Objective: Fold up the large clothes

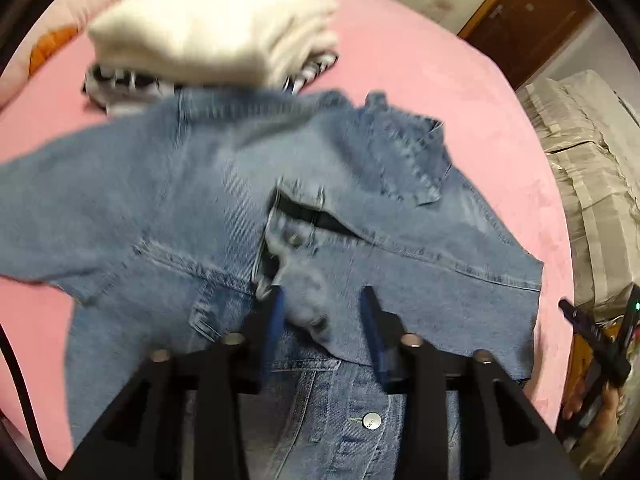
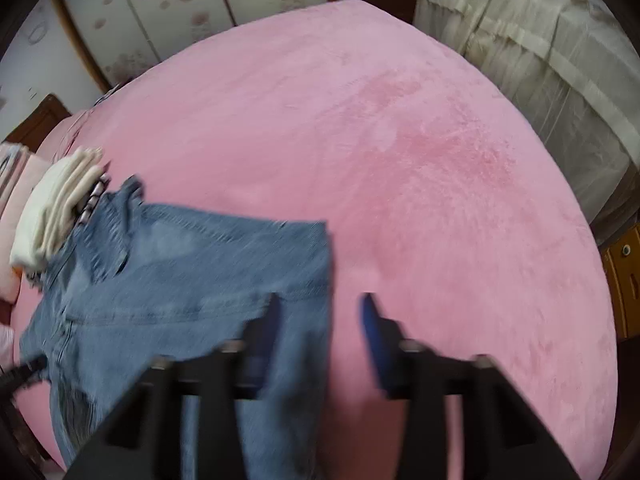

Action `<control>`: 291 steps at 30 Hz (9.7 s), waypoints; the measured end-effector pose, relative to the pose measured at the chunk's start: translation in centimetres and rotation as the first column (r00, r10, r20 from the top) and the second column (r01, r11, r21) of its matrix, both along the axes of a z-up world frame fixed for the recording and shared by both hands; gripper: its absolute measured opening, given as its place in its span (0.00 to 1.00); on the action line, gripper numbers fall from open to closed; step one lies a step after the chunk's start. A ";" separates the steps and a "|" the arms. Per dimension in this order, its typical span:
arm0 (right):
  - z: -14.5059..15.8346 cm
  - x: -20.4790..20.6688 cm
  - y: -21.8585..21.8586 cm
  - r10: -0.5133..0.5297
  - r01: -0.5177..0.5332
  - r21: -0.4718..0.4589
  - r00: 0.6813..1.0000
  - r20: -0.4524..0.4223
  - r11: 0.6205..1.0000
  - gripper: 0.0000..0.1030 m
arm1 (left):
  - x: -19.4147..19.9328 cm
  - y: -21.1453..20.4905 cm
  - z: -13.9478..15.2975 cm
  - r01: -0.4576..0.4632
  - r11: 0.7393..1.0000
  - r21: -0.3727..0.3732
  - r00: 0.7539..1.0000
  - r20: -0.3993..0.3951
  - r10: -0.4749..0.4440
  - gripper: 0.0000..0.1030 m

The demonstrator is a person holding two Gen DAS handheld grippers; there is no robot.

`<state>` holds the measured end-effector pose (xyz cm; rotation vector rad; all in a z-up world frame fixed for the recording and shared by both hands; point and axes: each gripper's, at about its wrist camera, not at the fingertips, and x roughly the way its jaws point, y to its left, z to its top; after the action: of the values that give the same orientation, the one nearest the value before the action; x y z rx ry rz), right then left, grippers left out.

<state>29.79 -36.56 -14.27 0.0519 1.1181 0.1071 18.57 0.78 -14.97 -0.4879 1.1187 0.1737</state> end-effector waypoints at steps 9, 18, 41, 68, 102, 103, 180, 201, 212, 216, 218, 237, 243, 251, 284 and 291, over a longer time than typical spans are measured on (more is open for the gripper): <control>-3.9 -7.1 3.3 0.108 -0.118 -0.128 0.991 -0.082 0.985 0.58 | 1.3 -3.0 -1.4 0.091 0.996 0.008 0.996 0.011 -0.091 0.37; -8.1 -7.4 -0.2 0.048 -0.051 -0.016 0.986 -0.162 0.999 0.23 | 2.0 -3.3 -8.1 0.113 0.993 0.046 0.987 -0.124 -0.107 0.22; -0.5 -8.9 1.4 0.041 -0.039 0.017 0.987 -0.152 0.999 0.33 | 0.2 -7.6 2.2 0.141 0.982 0.126 0.986 -0.102 -0.129 0.52; 7.1 -11.4 20.1 0.331 -0.329 0.043 0.942 -0.051 0.943 0.33 | -11.6 6.6 9.6 -0.166 0.986 0.028 0.984 0.064 0.164 0.62; -2.2 -18.2 61.5 0.661 -0.660 0.035 0.749 -0.043 0.750 0.33 | -23.6 44.3 -11.2 -0.686 0.544 -0.482 0.643 -0.053 0.764 0.62; -2.3 -18.1 61.6 0.659 -0.658 0.035 0.751 -0.046 0.752 0.33 | -23.2 44.9 -11.5 -0.690 0.540 -0.483 0.640 -0.057 0.766 0.62; -2.1 -9.5 20.8 0.188 -0.186 0.064 0.982 -0.024 0.980 0.33 | 1.4 -3.1 -0.3 0.184 0.980 -0.083 0.970 0.176 -0.167 0.41; 0.5 -9.9 23.6 0.314 -0.316 0.163 0.949 0.042 0.935 0.34 | -7.2 0.3 0.2 0.186 0.962 -0.202 0.980 0.108 -0.167 0.67; 1.5 -13.4 32.2 0.623 -0.632 0.062 0.773 0.124 0.772 0.48 | -12.8 9.3 0.9 0.028 0.994 -0.107 0.999 0.045 -0.023 0.67; -0.4 -16.3 35.1 0.752 -0.748 -0.081 0.650 0.114 0.659 0.48 | -13.5 12.8 0.3 -0.049 0.992 -0.120 0.998 0.035 0.054 0.67; -1.5 -17.9 36.1 0.807 -0.787 -0.181 0.583 0.099 0.590 0.48 | -13.7 14.2 0.1 -0.080 0.985 -0.151 0.995 0.041 0.087 0.67; -1.6 -16.8 36.5 0.727 -0.634 -0.397 0.671 0.144 0.664 0.08 | -11.2 13.8 -0.2 -0.016 0.985 -0.174 0.997 0.076 0.030 0.67; 3.5 -11.8 28.4 0.335 -0.314 -0.118 0.900 0.278 0.942 0.03 | -9.5 13.3 0.4 0.002 0.988 -0.156 0.995 0.103 0.014 0.67; -5.2 -11.0 18.6 -0.008 0.011 0.040 0.996 -0.087 0.999 0.09 | -8.3 11.1 -0.6 0.071 0.990 -0.121 0.996 0.066 -0.063 0.67; -9.0 0.2 15.5 0.346 -0.299 0.309 0.932 -0.111 0.903 0.21 | 1.4 17.5 -8.3 0.132 0.990 0.052 0.989 -0.070 -0.129 0.54; -4.0 -0.6 16.0 0.319 -0.330 0.224 0.944 0.082 0.917 0.13 | 0.0 17.8 -7.4 0.037 0.992 0.117 0.999 -0.030 -0.034 0.16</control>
<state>29.21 -20.53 -18.22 0.0745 1.0576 0.5375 18.53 18.55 -22.33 -0.3611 1.1372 0.2145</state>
